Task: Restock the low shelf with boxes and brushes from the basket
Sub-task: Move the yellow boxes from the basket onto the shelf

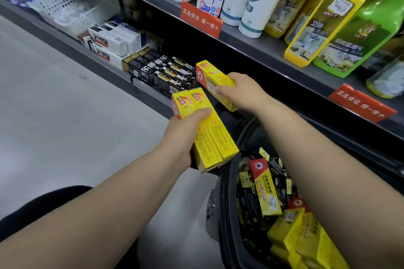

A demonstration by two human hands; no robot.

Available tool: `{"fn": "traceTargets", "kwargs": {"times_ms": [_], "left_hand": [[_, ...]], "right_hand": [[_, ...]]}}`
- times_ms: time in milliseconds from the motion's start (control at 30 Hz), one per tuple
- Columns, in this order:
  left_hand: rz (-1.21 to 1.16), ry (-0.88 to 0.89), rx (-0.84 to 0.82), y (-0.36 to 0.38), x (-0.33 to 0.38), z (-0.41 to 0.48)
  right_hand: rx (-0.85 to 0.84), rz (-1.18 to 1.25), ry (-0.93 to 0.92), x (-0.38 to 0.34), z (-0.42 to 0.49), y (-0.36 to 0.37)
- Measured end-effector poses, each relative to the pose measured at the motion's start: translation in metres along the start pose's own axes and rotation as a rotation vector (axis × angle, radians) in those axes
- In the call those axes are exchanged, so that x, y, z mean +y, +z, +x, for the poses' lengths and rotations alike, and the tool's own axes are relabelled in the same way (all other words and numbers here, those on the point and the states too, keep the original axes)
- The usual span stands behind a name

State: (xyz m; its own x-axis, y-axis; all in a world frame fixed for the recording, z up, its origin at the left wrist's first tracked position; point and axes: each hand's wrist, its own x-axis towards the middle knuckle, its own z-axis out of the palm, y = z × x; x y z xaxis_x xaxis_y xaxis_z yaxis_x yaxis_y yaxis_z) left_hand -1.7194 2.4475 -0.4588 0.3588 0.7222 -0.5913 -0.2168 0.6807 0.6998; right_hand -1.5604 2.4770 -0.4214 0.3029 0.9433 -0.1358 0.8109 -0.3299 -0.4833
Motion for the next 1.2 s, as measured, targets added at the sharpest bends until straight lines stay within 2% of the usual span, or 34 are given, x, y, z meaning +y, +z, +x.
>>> {"fn": "traceTargets", "kwargs": {"times_ms": [133, 267, 333, 433, 533, 667, 767, 867, 1200], "left_hand": [[-0.027, -0.097, -0.078, 0.011, -0.012, -0.002], [-0.083, -0.299, -0.209, 0.014, -0.005, 0.008], [-0.082, -0.279, -0.180, 0.010, 0.007, 0.025], [-0.123, -0.147, -0.010, -0.003, 0.028, 0.059], [-0.153, -0.076, 0.151, -0.024, 0.036, 0.091], [-0.132, -0.068, 0.234, -0.043, 0.028, 0.118], [-0.126, -0.088, 0.279, -0.051, 0.026, 0.134], [-0.122, -0.080, 0.317, -0.056, 0.027, 0.149], [-0.165, -0.115, 0.333, -0.052, 0.024, 0.181]], "right_hand": [[-0.179, -0.259, 0.128, -0.002, 0.047, 0.012], [-0.362, -0.530, 0.116, 0.001, 0.077, 0.025], [-0.451, -0.658, 0.113, 0.005, 0.089, 0.034], [-0.500, -0.787, 0.132, 0.016, 0.108, 0.048], [-0.496, -0.831, 0.101, 0.027, 0.128, 0.062], [-0.469, -0.788, 0.078, 0.046, 0.155, 0.086], [-0.525, -0.783, 0.055, 0.060, 0.166, 0.106], [-0.590, -0.740, 0.067, 0.070, 0.172, 0.123], [-0.565, -0.699, 0.096, 0.082, 0.180, 0.150]]}}
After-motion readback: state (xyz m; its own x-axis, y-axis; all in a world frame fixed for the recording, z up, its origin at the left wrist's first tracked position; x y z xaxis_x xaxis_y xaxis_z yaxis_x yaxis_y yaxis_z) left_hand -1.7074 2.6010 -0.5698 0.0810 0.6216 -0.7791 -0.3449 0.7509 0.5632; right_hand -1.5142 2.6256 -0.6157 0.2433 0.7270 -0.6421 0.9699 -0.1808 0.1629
